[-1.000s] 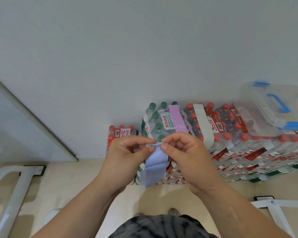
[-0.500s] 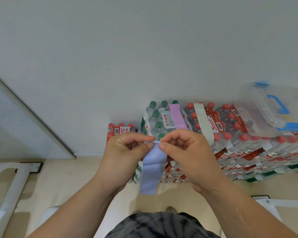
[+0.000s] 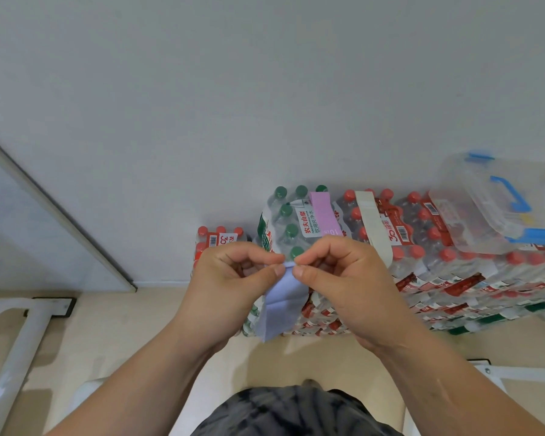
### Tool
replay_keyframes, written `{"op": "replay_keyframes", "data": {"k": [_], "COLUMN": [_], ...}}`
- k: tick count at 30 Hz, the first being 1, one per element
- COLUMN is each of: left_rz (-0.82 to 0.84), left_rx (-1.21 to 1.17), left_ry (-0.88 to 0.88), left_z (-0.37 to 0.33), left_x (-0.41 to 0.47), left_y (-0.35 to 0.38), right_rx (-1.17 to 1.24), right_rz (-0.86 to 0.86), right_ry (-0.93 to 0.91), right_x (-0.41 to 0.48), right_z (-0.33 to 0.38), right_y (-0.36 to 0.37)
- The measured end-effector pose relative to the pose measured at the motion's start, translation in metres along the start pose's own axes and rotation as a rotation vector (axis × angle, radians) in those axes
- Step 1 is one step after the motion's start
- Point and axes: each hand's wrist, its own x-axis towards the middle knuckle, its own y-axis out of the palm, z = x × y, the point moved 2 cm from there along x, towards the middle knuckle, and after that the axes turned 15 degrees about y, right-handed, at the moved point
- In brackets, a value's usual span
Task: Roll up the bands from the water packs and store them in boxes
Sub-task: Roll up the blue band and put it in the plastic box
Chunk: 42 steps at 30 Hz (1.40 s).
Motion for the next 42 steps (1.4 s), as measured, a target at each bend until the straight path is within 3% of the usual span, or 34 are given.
{"op": "replay_keyframes", "data": {"k": [10, 17, 23, 33, 42], "left_rz": [0.038, 0.129, 0.070, 0.119, 0.073], "left_rx": [0.062, 0.024, 0.101, -0.047, 0.015], "left_ry": [0.005, -0.122, -0.055, 0.034, 0.105], "left_z": [0.000, 0.002, 0.001, -0.001, 0.001], "left_x": [0.005, 0.009, 0.008, 0.010, 0.008], "left_y": [-0.003, -0.006, -0.004, -0.010, -0.009], "right_rx": [0.000, -0.121, -0.108, 0.027, 0.107], "right_rz": [-0.020, -0.056, -0.051, 0.078, 0.037], "right_ry": [0.007, 0.000, 0.000, -0.038, -0.014], "right_x": [0.003, 0.006, 0.007, 0.003, 0.000], "right_z": [0.000, -0.006, -0.007, 0.000, -0.001], "right_y": [0.000, 0.001, 0.004, 0.002, 0.005]}}
